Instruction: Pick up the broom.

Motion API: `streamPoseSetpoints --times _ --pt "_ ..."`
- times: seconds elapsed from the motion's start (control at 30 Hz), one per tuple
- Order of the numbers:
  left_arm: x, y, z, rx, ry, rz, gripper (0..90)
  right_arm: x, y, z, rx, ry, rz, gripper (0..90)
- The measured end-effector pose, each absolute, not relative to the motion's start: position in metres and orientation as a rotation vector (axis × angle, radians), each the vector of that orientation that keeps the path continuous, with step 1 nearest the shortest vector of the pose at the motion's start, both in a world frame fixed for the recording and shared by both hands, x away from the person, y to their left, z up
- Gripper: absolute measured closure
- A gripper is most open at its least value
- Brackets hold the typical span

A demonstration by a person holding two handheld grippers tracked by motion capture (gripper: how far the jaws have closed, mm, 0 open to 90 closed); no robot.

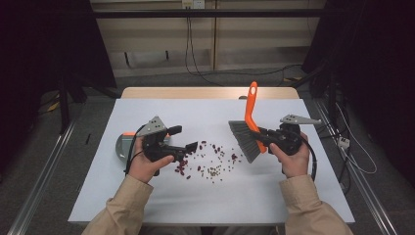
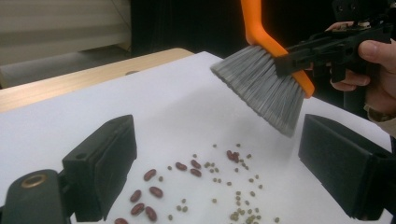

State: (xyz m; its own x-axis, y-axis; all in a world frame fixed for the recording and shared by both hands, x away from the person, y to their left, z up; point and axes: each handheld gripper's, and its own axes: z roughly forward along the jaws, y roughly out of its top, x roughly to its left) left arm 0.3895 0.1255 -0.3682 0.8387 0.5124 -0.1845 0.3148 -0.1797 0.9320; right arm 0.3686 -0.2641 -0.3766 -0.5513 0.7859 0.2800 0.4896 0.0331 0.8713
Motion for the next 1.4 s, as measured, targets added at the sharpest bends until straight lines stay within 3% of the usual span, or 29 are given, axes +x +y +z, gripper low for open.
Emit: streamPoseSetpoints --times 0.6,1.4 --pt "0.390 0.151 -0.368 1.794 0.674 0.246 10.1 0.370 -0.284 -0.388 1.405 1.964 1.302 70.0" --pt "0.393 0.168 -0.376 1.802 0.707 0.278 9.9 0.380 -0.273 -0.403 1.395 2.007 1.064 70.1"
